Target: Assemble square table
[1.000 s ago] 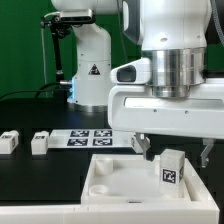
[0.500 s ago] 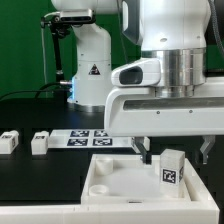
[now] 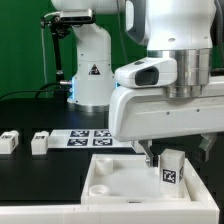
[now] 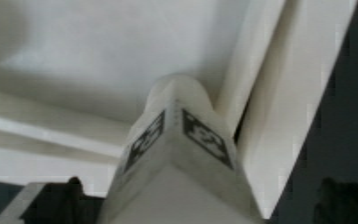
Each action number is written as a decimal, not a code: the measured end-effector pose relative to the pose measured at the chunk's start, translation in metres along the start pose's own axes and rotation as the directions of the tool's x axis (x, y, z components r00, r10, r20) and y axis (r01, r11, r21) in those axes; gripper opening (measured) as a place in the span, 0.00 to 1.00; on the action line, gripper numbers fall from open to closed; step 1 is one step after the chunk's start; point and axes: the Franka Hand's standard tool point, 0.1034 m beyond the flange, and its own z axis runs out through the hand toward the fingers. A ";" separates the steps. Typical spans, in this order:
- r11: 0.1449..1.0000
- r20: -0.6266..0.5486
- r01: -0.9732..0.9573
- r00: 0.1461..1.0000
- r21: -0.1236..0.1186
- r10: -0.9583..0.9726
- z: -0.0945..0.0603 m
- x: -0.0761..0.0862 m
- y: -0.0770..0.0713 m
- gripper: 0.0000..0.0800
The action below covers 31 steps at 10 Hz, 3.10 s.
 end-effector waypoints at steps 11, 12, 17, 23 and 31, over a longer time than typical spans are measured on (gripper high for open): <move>0.936 0.014 0.352 0.936 -0.017 -0.352 0.000 -0.001 0.011 0.44; 0.944 0.014 0.328 0.945 -0.018 -0.328 0.000 -0.001 0.012 0.43; 0.978 0.040 0.203 0.979 -0.043 -0.201 -0.001 -0.005 0.027 0.43; 0.985 0.049 0.168 0.985 -0.023 -0.167 -0.048 -0.038 0.014 0.80; 0.999 0.059 0.035 0.998 -0.026 -0.033 -0.031 -0.107 0.018 0.81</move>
Offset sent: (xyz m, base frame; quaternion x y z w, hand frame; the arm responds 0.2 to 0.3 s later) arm 0.0000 0.0000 0.0000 0.0000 0.0000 -0.1938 0.9810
